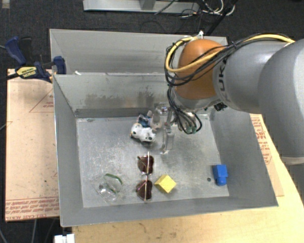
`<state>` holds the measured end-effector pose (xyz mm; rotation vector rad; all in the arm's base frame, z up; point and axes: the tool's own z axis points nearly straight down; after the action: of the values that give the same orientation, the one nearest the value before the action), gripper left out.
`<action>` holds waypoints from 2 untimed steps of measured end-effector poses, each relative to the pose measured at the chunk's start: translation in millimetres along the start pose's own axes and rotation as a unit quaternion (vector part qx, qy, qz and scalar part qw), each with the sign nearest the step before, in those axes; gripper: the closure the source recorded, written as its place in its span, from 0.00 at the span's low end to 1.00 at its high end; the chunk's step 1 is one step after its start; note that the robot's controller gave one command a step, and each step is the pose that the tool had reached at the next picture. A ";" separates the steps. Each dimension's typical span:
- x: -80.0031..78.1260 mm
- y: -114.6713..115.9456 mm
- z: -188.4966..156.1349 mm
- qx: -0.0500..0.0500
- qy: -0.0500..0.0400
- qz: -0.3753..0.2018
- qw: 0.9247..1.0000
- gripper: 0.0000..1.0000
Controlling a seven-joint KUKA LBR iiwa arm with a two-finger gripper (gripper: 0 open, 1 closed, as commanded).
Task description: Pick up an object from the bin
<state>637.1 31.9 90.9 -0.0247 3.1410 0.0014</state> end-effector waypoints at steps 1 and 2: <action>-17.1 41.6 -9.2 -0.001 -0.002 0.065 0.998 0.00; -15.3 35.3 22.0 0.000 -0.001 -0.012 1.000 0.00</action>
Offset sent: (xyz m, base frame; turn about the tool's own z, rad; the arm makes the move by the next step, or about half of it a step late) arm 0.0143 0.0354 -0.0209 -0.0244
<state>651.8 67.4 68.9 -0.0612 3.1386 0.0013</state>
